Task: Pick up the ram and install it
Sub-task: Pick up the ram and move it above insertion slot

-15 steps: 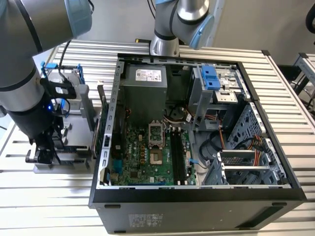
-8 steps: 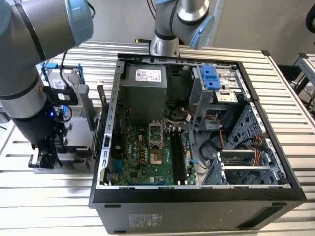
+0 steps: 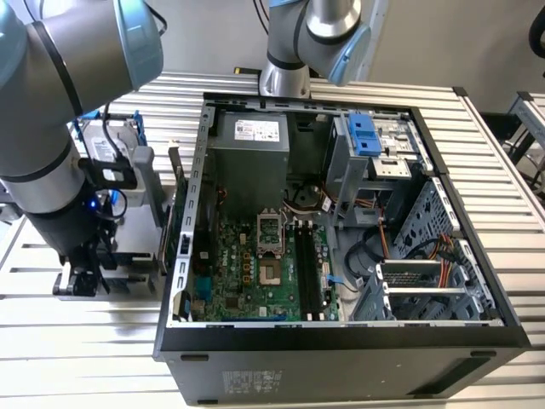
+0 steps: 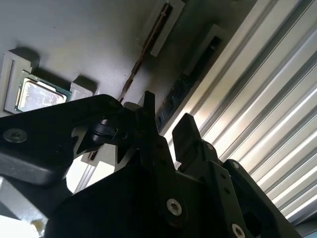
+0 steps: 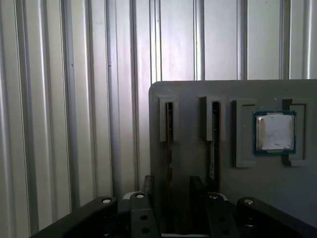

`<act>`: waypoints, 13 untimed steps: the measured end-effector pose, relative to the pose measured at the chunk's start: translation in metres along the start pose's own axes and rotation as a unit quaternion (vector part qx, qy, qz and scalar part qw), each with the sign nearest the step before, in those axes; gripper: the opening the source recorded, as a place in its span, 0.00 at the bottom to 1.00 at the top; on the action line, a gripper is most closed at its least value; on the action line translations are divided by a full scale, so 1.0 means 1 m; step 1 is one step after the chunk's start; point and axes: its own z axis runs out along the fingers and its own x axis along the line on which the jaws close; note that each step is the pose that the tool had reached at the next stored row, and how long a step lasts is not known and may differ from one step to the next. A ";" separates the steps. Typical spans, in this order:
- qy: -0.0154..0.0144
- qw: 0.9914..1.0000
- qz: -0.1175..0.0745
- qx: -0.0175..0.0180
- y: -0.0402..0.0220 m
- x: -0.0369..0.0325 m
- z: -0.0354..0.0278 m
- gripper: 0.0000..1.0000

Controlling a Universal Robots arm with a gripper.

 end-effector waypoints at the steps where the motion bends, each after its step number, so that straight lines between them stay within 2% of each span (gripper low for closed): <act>1: 0.000 1.000 0.000 0.000 -0.0001 -0.0006 0.0003 1.00; 6: 0.000 1.000 0.000 0.000 0.0001 -0.0046 0.0018 1.00; 13: 0.000 1.000 0.000 0.000 0.0000 -0.0041 0.0026 1.00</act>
